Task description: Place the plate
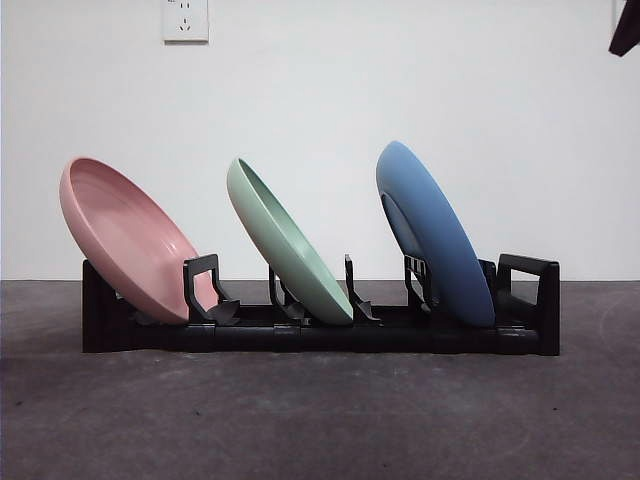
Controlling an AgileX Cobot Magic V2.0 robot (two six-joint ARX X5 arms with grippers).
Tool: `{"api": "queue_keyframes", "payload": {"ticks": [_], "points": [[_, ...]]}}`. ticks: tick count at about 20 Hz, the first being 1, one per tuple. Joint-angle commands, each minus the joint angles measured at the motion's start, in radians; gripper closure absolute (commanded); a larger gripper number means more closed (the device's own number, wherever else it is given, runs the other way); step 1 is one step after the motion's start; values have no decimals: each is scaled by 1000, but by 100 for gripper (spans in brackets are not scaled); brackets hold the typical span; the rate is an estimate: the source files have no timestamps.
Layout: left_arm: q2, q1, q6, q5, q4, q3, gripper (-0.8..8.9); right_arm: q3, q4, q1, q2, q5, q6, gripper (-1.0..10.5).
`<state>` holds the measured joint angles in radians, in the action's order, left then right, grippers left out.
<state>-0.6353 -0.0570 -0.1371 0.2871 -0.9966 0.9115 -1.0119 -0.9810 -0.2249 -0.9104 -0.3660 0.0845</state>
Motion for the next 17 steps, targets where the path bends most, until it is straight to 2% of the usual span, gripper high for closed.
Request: {"api": "queue_keyframes", "payload": {"ticks": [1, 10, 17], "points": [[-4, -2, 16, 3, 44, 19, 524, -103, -30, -22, -98, -3, 20, 651], [-2, -2, -11, 3, 72, 19, 524, -506, -12, -115, -539, -37, 12, 652], [-2, -2, -11, 3, 77, 19, 524, -600, 105, -186, -708, -14, 13, 683]]}}
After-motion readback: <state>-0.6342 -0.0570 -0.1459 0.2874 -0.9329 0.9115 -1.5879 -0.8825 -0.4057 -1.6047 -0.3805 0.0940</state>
